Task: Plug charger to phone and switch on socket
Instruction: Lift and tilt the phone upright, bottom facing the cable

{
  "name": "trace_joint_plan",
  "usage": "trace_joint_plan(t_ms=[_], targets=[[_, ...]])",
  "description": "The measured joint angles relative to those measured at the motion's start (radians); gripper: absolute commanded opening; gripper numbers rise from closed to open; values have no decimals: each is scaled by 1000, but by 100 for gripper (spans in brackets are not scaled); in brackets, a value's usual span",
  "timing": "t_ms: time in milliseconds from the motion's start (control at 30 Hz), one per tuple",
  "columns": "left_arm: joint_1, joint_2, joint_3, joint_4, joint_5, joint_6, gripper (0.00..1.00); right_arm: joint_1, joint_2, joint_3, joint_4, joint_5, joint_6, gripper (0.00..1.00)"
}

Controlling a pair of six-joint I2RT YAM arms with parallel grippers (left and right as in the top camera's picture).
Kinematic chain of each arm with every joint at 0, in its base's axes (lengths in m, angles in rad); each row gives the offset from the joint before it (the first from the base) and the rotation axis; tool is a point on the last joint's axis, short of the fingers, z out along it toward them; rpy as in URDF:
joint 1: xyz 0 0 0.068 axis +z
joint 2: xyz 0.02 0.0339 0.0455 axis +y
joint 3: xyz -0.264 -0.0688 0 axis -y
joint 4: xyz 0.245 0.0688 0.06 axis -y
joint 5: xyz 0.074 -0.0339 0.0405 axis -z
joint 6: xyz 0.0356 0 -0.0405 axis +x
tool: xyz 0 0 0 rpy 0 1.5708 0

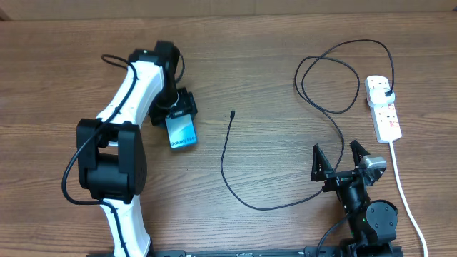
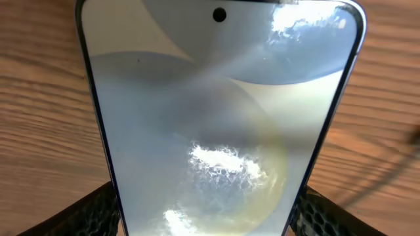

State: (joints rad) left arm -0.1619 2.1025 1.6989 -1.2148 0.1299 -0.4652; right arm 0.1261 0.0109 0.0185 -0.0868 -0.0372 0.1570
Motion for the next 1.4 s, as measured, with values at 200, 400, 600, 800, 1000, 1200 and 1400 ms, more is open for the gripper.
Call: trace_joint_plan(t_ms=[200,400,600,800,1000,1200,1400], targets=[[0,0,37,-9,152,0,75,0,0,0,0,0,0,100],[0,0,37,-11,350,0,72,0,0,0,0,0,0,100],[0,0,37,-11,529,-4,72,0,0,0,0,-1,0,100],[0,0,37,-11,600,-5,72,0,0,0,0,0,0,100],[0,0,37,-11,621,-5,70,0,0,0,0,0,1,100],[0,0,37,-20,626,-5,72,0,0,0,0,0,0,100],[0,0,37,-32,626,-16,68,0,0,0,0,0,0,100]])
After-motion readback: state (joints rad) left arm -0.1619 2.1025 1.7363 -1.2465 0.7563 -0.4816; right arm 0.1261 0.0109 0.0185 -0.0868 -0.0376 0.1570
